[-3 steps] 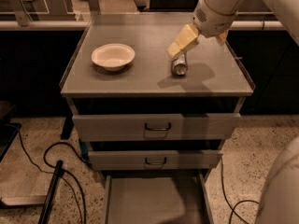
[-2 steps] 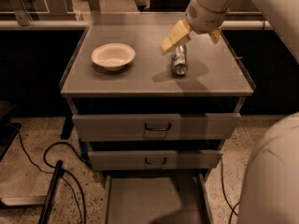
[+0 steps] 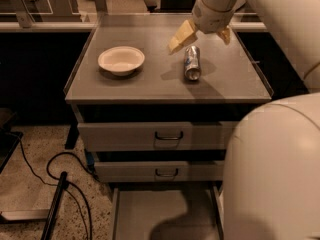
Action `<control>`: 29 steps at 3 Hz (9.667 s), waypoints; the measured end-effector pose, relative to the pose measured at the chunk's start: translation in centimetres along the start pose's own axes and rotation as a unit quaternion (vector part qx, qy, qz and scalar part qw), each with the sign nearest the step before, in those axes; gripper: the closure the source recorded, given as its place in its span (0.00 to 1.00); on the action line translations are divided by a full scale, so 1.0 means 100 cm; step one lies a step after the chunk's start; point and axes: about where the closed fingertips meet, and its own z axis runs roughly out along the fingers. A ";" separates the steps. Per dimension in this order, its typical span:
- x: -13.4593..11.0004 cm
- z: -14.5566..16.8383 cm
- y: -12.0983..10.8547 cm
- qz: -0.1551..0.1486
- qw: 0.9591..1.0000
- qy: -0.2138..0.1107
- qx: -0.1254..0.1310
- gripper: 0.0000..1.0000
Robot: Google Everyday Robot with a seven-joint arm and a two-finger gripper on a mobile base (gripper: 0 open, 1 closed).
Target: Place redbull can into bottom drawer
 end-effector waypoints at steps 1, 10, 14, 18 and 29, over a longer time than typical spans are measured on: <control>-0.009 0.013 -0.013 0.019 1.000 0.009 0.012 0.00; -0.015 0.104 -0.030 0.036 0.996 0.077 0.020 0.63; -0.013 0.092 -0.032 0.038 0.997 0.067 0.008 1.00; 0.077 0.049 -0.032 0.092 0.992 0.079 -0.031 1.00; 0.330 0.097 0.049 0.222 0.925 0.262 -0.163 1.00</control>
Offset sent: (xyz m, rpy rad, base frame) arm 0.0485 -0.0332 -0.0219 -0.0419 0.0538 -0.1118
